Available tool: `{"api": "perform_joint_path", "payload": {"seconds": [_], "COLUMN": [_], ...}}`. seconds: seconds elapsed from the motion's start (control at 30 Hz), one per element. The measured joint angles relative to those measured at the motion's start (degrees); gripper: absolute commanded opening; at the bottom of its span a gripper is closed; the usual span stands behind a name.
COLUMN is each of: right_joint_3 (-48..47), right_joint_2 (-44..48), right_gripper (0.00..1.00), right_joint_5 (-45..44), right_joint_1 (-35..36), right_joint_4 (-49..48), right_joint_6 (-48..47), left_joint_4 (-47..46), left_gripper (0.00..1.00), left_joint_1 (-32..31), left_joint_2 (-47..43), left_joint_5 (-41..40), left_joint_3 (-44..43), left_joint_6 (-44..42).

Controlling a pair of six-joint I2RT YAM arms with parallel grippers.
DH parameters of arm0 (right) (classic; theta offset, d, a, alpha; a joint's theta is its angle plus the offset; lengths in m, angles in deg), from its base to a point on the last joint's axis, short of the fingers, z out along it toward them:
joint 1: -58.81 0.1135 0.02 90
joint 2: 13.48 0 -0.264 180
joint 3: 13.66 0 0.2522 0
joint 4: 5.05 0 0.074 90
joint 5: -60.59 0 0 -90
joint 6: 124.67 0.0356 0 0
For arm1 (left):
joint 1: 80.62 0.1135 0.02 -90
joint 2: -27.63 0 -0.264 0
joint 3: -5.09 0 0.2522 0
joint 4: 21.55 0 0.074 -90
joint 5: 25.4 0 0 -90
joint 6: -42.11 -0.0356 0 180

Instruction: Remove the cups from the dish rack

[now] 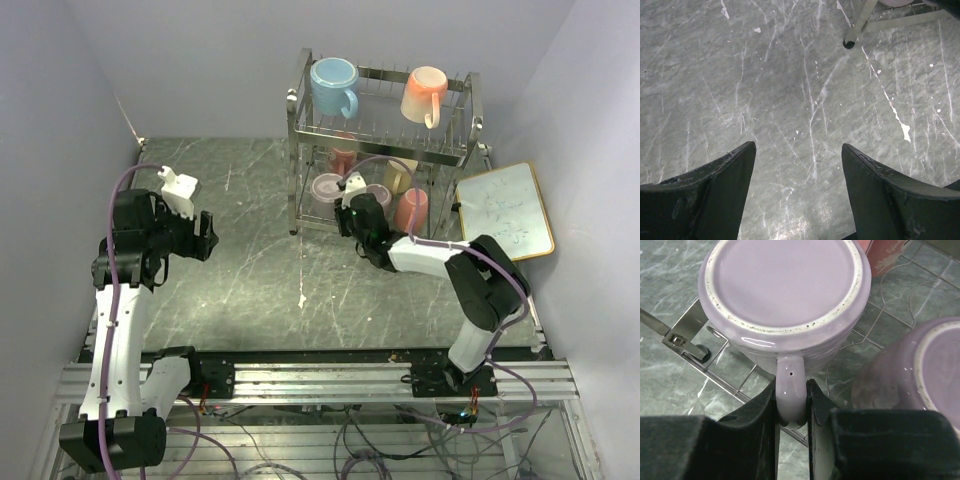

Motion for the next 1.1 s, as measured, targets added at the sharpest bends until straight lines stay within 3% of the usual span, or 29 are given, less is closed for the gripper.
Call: {"api": "perform_joint_path", "payload": {"seconds": [0.37,0.47,0.53,0.83,1.1], "right_joint_3": [3.9,4.9,5.4,7.6,7.8], "right_joint_2": [11.5,14.8,17.5,28.4,27.7], "right_gripper": [0.00,0.00,0.00,0.00,0.00], "right_joint_5": [-5.6,-7.2,-8.5,-5.3,5.2], "right_joint_1": [4.9,6.9,8.7,16.6,19.2], "right_joint_4": [-0.5,0.3,2.4,13.6,12.0], "right_joint_6": [1.2,2.7,4.9,22.5,43.4], "left_joint_4": [0.4,0.2,-0.1,-1.7,-1.5], "left_gripper": [0.81,0.97,1.00,1.00,1.00], "left_joint_1": [0.0,0.0,0.0,0.0,0.0], "left_joint_2": [-2.8,-3.9,-4.6,-8.1,-11.0], "left_joint_5": [-0.4,-0.3,0.2,6.1,15.6], "left_joint_3": [2.6,3.4,3.8,5.7,8.7], "left_joint_6": [-4.4,-5.9,-7.3,-15.2,-22.0]}}
